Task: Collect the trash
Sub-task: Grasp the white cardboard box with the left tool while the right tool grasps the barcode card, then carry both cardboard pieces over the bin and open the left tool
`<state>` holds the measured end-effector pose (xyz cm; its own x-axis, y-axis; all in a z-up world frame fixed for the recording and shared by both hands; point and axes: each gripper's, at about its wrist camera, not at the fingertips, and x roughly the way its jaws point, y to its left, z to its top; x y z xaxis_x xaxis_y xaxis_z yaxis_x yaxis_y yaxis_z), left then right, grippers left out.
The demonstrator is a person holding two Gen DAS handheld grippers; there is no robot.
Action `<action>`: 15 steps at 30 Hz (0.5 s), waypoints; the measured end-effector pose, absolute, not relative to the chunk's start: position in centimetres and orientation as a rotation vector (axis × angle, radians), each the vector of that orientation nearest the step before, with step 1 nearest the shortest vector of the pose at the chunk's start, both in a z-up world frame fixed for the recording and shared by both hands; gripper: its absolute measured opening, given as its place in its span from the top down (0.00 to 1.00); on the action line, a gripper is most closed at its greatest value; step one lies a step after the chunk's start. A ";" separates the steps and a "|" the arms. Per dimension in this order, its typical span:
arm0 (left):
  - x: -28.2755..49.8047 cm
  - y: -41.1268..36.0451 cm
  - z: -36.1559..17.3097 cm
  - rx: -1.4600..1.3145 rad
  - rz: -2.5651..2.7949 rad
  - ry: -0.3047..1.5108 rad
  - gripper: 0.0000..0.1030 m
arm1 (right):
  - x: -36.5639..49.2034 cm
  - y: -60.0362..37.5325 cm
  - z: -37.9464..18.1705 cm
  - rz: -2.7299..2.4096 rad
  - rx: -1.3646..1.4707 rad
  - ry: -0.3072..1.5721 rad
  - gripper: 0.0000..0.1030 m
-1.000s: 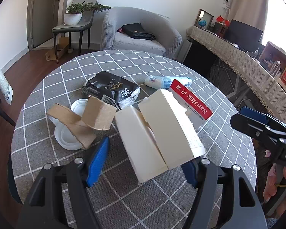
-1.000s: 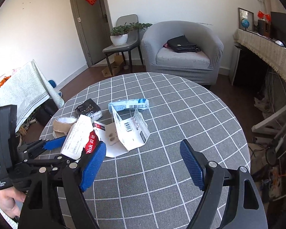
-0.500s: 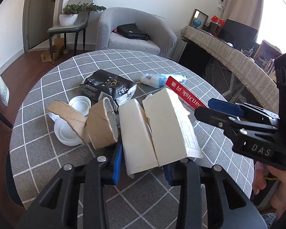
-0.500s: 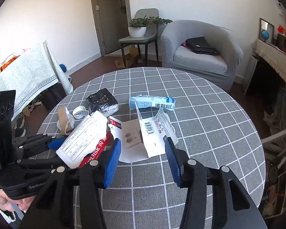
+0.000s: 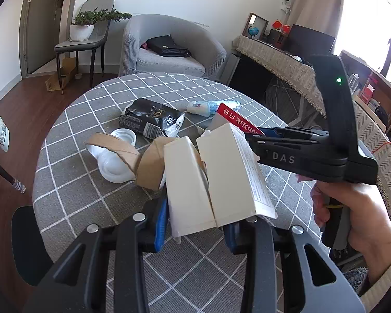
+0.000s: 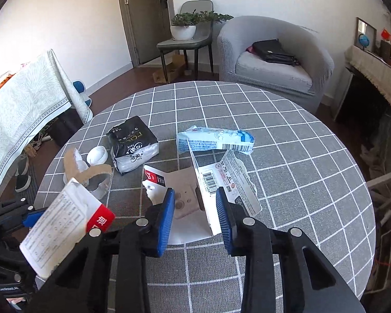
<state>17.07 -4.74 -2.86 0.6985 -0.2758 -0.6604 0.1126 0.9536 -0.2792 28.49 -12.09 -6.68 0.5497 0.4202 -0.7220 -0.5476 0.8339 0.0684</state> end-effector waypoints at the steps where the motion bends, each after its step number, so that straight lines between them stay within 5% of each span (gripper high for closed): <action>1: 16.8 -4.4 -2.6 -0.227 -0.227 0.761 0.63 | 28.5 -11.9 -6.8 0.570 -0.173 0.810 0.71; 4: 16.0 -3.6 -1.8 -0.230 -0.235 0.743 0.63 | 28.7 -11.3 -7.1 0.563 -0.176 0.829 0.78; 6: 15.5 -2.9 -1.3 -0.239 -0.238 0.731 0.63 | 28.7 -10.9 -7.2 0.546 -0.184 0.832 0.94; 15: 13.1 1.8 1.0 -0.245 -0.179 0.661 0.63 | 27.6 -10.0 -6.3 0.522 -0.170 0.835 0.98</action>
<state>13.14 1.80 0.98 0.7761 -0.2406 -0.5830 0.0858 0.9561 -0.2804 27.56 -10.03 -6.28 0.5542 0.3747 -0.7433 -0.5048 0.8613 0.0578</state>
